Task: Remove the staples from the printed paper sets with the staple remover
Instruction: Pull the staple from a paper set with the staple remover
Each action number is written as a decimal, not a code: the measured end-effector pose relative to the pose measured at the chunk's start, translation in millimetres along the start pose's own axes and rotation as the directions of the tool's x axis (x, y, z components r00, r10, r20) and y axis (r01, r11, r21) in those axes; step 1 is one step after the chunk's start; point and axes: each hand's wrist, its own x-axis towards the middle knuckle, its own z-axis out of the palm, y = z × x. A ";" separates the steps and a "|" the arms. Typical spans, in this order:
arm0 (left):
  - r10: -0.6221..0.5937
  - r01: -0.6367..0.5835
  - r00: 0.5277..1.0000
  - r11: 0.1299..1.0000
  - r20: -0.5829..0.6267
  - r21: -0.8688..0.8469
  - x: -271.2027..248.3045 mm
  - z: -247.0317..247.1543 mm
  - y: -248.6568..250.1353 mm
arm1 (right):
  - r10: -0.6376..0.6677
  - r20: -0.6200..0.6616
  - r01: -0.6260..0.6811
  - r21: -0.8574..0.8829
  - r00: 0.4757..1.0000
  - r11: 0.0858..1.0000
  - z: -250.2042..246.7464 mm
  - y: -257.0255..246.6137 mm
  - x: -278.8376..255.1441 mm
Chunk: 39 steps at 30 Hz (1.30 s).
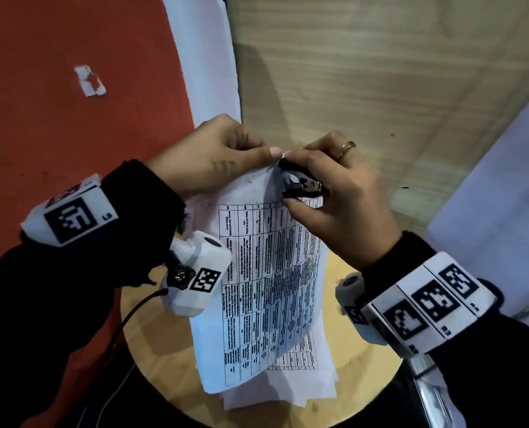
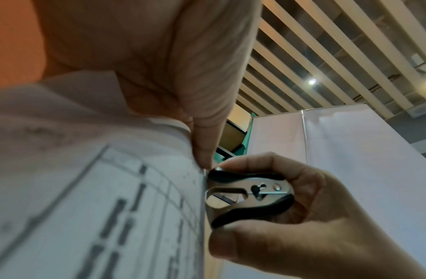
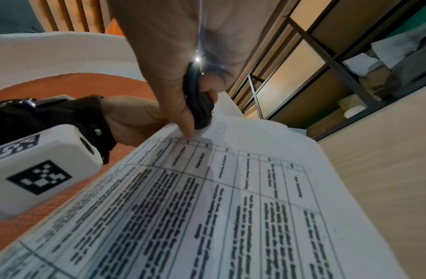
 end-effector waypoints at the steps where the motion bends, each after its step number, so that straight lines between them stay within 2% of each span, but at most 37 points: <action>1: 0.002 -0.002 1.000 1.000 0.006 -0.006 -0.1 0.3 0.9 | -0.006 0.003 0.006 -0.002 1.000 1.000 -0.9 -0.1 0.6; 6: 0.006 -0.006 1.000 1.000 0.004 0.002 -2.4 1.6 7.0 | -0.018 -0.001 0.018 -0.023 1.000 1.000 -3.7 0.3 0.9; 20: -0.031 0.027 0.999 0.987 -0.023 -0.160 -5.7 6.3 10.9 | -0.048 0.021 0.049 -0.033 0.999 0.998 -9.2 0.6 4.3; 28: -0.067 0.065 0.998 0.985 -0.009 -0.162 -11.9 3.4 14.1 | 0.059 -0.036 -0.057 0.057 0.998 0.997 -13.1 2.4 2.0; 34: -0.090 0.082 0.996 0.973 -0.028 -0.214 -12.3 3.8 19.8 | 0.139 -0.102 -0.114 0.224 0.985 0.968 -15.1 0.6 2.9; 39: -0.083 0.073 0.996 0.966 -0.034 -0.248 -16.0 2.5 22.8 | 0.209 -0.089 -0.177 0.279 0.974 0.944 -15.5 -0.5 1.6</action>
